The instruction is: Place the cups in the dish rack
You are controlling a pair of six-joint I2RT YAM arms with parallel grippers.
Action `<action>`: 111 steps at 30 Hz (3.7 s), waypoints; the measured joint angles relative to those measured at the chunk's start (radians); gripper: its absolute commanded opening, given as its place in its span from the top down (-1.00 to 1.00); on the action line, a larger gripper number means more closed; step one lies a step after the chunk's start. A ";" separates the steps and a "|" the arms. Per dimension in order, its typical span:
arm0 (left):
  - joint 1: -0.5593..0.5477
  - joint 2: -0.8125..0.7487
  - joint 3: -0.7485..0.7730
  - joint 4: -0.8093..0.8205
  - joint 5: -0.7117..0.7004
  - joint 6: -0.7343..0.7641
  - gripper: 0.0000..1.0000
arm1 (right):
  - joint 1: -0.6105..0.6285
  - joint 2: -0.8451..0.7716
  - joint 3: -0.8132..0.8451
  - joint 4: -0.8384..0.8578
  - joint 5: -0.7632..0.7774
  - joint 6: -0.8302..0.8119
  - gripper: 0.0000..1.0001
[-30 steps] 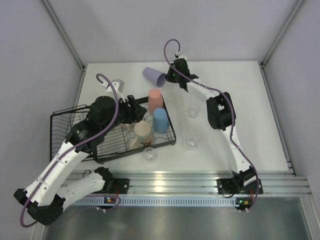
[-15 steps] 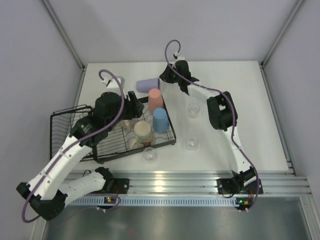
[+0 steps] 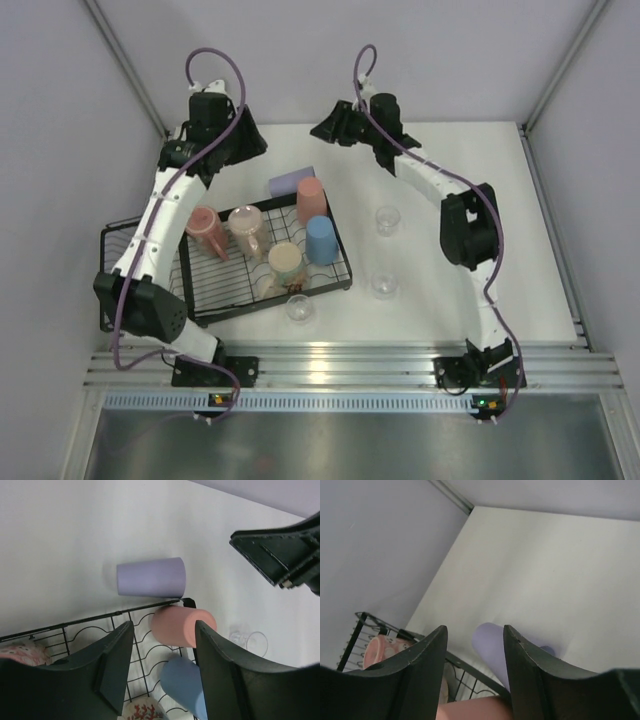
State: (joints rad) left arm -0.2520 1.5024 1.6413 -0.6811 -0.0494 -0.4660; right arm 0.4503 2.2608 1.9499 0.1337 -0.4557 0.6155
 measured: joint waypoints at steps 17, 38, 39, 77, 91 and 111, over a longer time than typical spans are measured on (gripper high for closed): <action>0.136 0.476 0.108 -0.033 0.239 -0.006 0.04 | -0.010 0.111 0.047 -0.161 -0.278 -0.049 -0.02; 0.158 0.683 0.239 -0.032 0.297 0.002 -0.01 | 0.000 0.301 0.114 -0.026 -0.328 0.050 0.08; 0.158 0.688 0.243 -0.031 0.299 0.002 0.00 | 0.000 0.303 0.115 -0.013 -0.328 0.053 0.08; 0.141 0.634 0.290 0.160 0.612 -0.082 -0.42 | -0.193 0.111 -0.259 0.387 -0.353 0.277 1.00; 0.148 0.063 -0.072 0.659 0.906 -0.332 -0.96 | -0.249 -0.294 -0.499 1.061 -0.371 0.804 1.00; 0.049 -0.013 -0.277 0.816 0.870 -0.415 -0.96 | -0.138 -0.376 -0.635 1.131 -0.320 0.954 1.00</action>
State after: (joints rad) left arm -0.2031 1.4891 1.3643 0.1349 0.8207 -0.8806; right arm 0.3119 1.8851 1.3151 1.2644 -0.7753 1.5700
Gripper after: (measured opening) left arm 0.982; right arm 0.050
